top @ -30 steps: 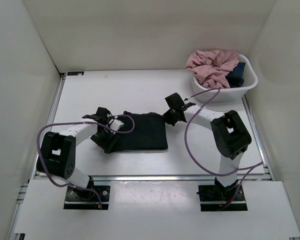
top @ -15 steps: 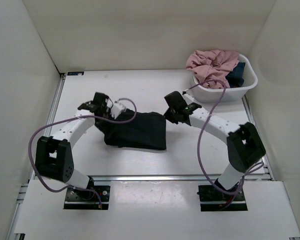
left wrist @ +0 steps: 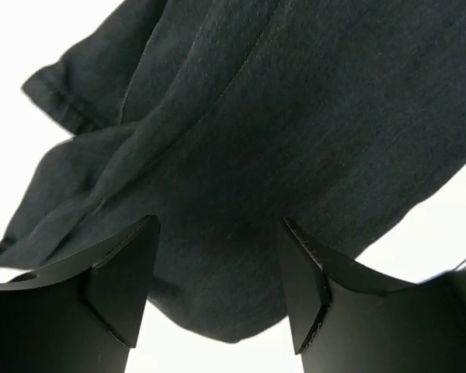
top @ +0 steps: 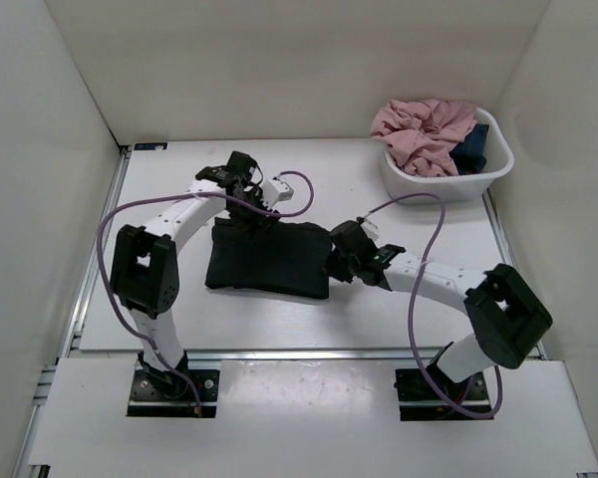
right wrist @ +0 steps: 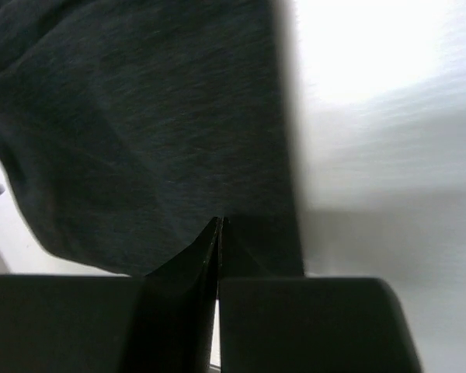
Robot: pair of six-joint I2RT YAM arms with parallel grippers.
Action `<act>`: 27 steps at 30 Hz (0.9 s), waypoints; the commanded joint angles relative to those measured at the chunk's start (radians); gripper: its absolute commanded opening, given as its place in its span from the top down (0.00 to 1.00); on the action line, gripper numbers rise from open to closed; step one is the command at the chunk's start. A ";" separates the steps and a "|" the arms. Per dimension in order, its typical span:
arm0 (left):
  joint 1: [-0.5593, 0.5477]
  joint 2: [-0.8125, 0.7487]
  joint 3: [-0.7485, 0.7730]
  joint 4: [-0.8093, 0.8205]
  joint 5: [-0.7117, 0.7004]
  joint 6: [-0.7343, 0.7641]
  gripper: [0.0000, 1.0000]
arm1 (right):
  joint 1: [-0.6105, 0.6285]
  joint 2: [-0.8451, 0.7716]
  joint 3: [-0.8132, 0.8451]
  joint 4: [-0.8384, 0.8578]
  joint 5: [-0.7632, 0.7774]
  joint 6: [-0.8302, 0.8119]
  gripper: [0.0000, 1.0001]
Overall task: Fold and stack the trousers
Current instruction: Fold the trousers
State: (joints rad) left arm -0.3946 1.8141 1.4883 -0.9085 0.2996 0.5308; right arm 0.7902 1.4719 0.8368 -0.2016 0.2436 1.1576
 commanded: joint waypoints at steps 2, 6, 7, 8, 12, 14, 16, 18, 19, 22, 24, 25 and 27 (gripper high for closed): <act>-0.010 0.086 0.098 -0.015 0.059 -0.001 0.29 | 0.033 0.071 -0.002 0.195 -0.070 0.040 1.00; -0.010 0.186 0.138 0.077 0.000 -0.086 0.30 | 0.043 0.114 -0.094 0.284 -0.090 0.175 1.00; -0.010 0.215 0.151 0.094 -0.014 -0.098 0.29 | 0.043 0.128 -0.128 0.332 -0.090 0.200 1.00; -0.010 0.231 0.151 0.106 -0.025 -0.110 0.29 | 0.043 0.142 -0.177 0.344 -0.090 0.220 1.00; -0.010 0.307 0.190 0.106 -0.071 -0.169 0.25 | 0.043 0.189 -0.179 0.320 -0.110 0.179 1.00; -0.010 0.332 0.199 0.106 -0.080 -0.184 0.24 | 0.043 0.202 -0.151 0.282 -0.122 0.143 1.00; -0.010 0.332 0.199 0.106 -0.089 -0.213 0.24 | 0.043 0.191 -0.107 0.246 -0.113 0.099 1.00; -0.010 0.332 0.199 0.115 -0.089 -0.222 0.23 | 0.043 0.159 -0.079 0.183 -0.090 0.058 1.00; -0.010 0.332 0.199 0.115 -0.100 -0.222 0.23 | 0.043 0.145 -0.065 0.154 -0.072 0.045 1.00; -0.001 0.286 0.246 0.105 -0.126 -0.232 0.19 | 0.034 0.078 -0.002 0.032 -0.008 -0.031 1.00; 0.011 0.239 0.295 0.082 -0.126 -0.241 0.18 | 0.034 0.039 0.086 -0.103 0.035 -0.088 0.79; 0.022 0.220 0.314 0.068 -0.126 -0.241 0.16 | 0.034 0.007 0.123 -0.151 0.069 -0.120 0.69; 0.049 0.154 0.362 0.031 -0.135 -0.267 0.14 | 0.021 -0.018 0.212 -0.325 0.095 -0.214 0.31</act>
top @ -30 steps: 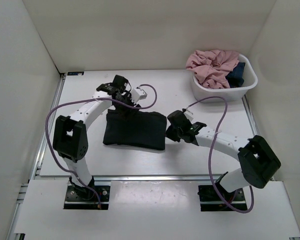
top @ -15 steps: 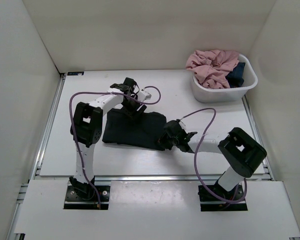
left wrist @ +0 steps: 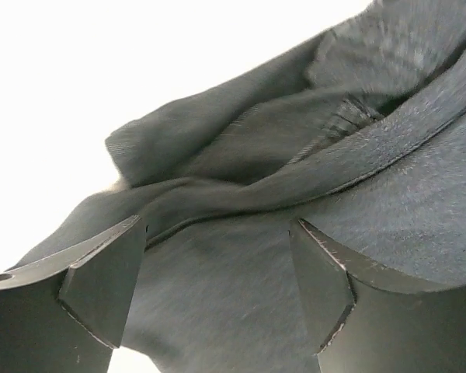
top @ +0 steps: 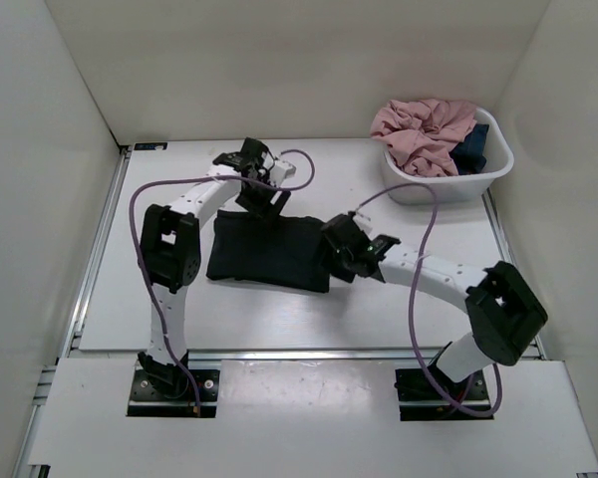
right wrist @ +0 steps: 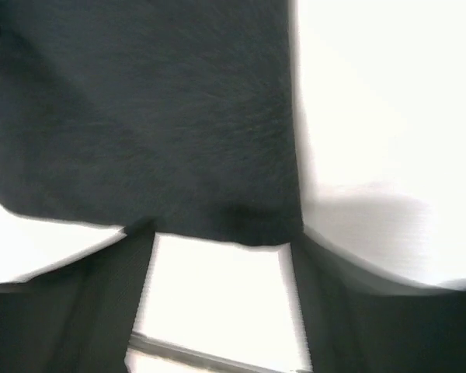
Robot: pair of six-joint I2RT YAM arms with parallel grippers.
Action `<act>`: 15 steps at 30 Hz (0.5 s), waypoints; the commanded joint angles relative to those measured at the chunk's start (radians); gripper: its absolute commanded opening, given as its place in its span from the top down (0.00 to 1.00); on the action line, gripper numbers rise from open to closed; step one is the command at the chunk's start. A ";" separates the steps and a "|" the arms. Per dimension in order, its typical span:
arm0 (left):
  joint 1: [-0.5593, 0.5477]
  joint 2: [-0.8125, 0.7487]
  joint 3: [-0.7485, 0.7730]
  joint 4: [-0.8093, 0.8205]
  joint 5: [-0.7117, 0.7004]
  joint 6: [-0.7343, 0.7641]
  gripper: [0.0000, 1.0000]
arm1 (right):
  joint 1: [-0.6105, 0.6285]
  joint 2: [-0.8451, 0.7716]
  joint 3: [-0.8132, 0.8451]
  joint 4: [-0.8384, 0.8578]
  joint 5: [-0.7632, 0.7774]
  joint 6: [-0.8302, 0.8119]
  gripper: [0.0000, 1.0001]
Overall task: Fold and stack the trousers
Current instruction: Fold the trousers
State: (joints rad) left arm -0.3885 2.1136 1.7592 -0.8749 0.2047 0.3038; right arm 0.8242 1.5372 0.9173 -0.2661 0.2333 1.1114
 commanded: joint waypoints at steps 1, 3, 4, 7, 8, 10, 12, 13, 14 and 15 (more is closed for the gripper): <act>0.054 -0.171 0.101 -0.012 -0.041 -0.040 0.14 | -0.023 -0.092 0.223 -0.324 0.118 -0.194 0.21; 0.085 -0.255 0.111 -0.025 -0.099 -0.051 0.00 | -0.058 -0.114 0.310 -0.510 0.143 -0.254 0.08; 0.097 -0.288 0.094 -0.026 -0.116 -0.060 0.00 | -0.075 -0.114 0.345 -0.563 0.129 -0.275 0.01; 0.170 -0.398 0.022 -0.035 -0.183 -0.060 0.00 | -0.148 -0.150 0.431 -0.754 0.138 -0.317 0.01; 0.200 -0.420 0.004 -0.053 -0.194 -0.060 0.00 | -0.170 -0.163 0.440 -0.797 0.138 -0.317 0.01; 0.319 -0.472 -0.051 -0.085 -0.194 -0.074 0.00 | -0.233 -0.218 0.450 -0.882 0.138 -0.308 0.01; 0.478 -0.512 -0.133 -0.133 -0.154 -0.074 0.00 | -0.281 -0.297 0.450 -0.920 0.161 -0.285 0.01; 0.534 -0.565 -0.168 -0.133 -0.140 -0.074 0.00 | -0.290 -0.328 0.440 -0.944 0.176 -0.285 0.01; 0.590 -0.596 -0.209 -0.133 -0.125 -0.074 0.00 | -0.309 -0.359 0.431 -0.958 0.191 -0.266 0.01; 0.688 -0.628 -0.251 -0.133 -0.098 -0.040 0.00 | -0.309 -0.414 0.431 -0.973 0.208 -0.242 0.01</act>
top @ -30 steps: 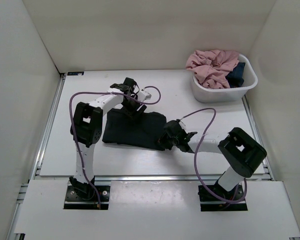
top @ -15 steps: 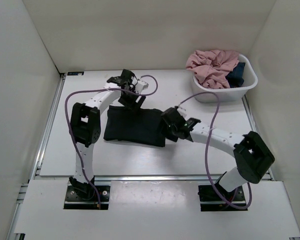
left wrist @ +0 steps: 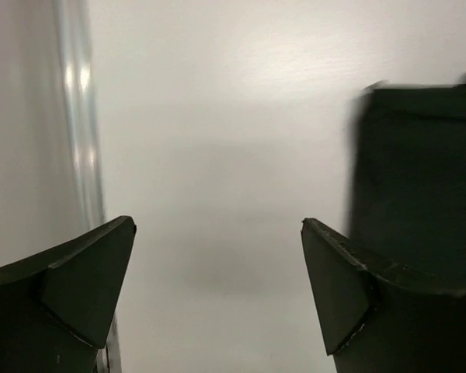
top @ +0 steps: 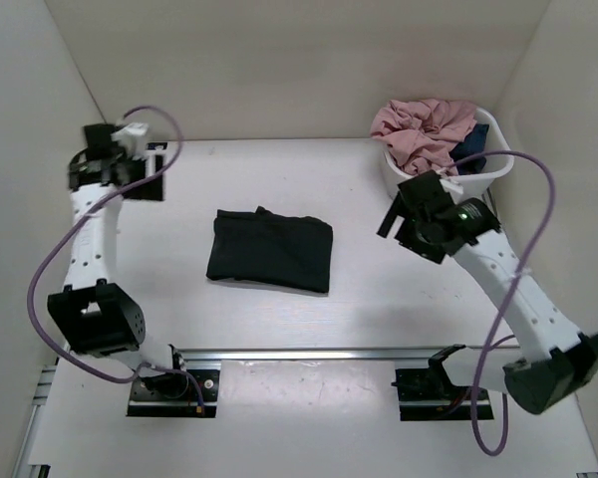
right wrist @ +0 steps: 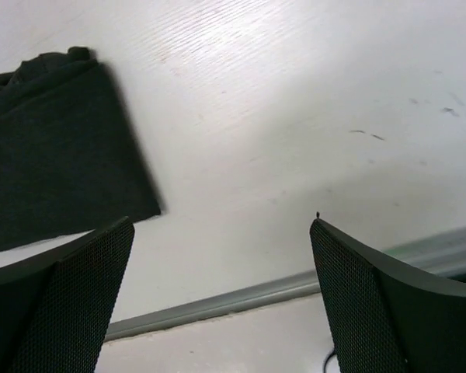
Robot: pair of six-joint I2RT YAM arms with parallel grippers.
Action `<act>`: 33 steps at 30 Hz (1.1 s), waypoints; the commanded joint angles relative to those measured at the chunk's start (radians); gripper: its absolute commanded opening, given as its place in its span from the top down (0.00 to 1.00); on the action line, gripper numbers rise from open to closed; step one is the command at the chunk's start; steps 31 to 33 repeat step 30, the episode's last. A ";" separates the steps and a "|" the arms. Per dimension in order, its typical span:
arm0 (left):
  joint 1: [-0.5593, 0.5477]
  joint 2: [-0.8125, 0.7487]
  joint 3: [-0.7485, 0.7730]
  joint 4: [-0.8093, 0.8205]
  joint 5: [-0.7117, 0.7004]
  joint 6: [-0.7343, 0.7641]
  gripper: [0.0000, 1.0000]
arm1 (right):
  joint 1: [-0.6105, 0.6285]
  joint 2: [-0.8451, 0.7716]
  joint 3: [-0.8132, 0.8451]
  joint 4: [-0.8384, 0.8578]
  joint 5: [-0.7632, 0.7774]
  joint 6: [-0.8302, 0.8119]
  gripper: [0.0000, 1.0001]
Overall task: Fold and stack the trousers
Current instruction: Fold the trousers
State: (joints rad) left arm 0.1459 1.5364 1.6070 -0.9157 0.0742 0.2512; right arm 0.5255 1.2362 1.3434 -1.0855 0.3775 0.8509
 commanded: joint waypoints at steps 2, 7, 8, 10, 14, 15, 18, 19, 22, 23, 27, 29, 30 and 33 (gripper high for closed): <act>0.231 -0.142 -0.238 -0.092 0.065 0.060 0.00 | -0.022 -0.182 -0.019 -0.201 0.109 0.030 0.01; 0.395 -0.289 -0.514 -0.101 0.104 0.201 0.00 | -0.022 -0.259 -0.049 -0.271 0.101 0.103 0.01; 0.409 -0.330 -0.538 -0.101 0.104 0.217 0.00 | -0.022 -0.277 -0.065 -0.271 0.091 0.112 0.01; 0.431 -0.367 -0.570 -0.112 0.114 0.253 0.00 | -0.022 -0.287 -0.095 -0.271 0.081 0.128 0.01; 0.463 -0.446 -0.591 -0.133 0.114 0.287 0.00 | -0.022 -0.327 -0.130 -0.271 0.047 0.148 0.01; 0.463 -0.455 -0.591 -0.149 0.114 0.302 0.00 | -0.022 -0.336 -0.144 -0.271 0.035 0.148 0.01; 0.483 -0.479 -0.591 -0.173 0.114 0.330 0.00 | -0.022 -0.345 -0.164 -0.271 0.026 0.148 0.01; 0.483 -0.479 -0.591 -0.183 0.114 0.330 0.00 | -0.022 -0.354 -0.164 -0.271 0.017 0.148 0.01; 0.494 -0.513 -0.601 -0.192 0.114 0.355 0.00 | -0.022 -0.354 -0.173 -0.271 0.017 0.148 0.01; 0.494 -0.528 -0.610 -0.192 0.114 0.365 0.00 | -0.022 -0.363 -0.173 -0.271 0.017 0.148 0.01; 0.494 -0.541 -0.619 -0.201 0.114 0.365 0.00 | -0.022 -0.389 -0.182 -0.271 0.008 0.129 0.01; 0.494 -0.541 -0.619 -0.210 0.114 0.365 0.00 | -0.022 -0.405 -0.182 -0.261 0.018 0.129 0.01; 0.494 -0.541 -0.619 -0.210 0.114 0.365 0.00 | -0.022 -0.417 -0.182 -0.261 0.049 0.119 0.01; 0.494 -0.541 -0.619 -0.210 0.114 0.365 0.00 | -0.022 -0.417 -0.182 -0.261 0.049 0.119 0.01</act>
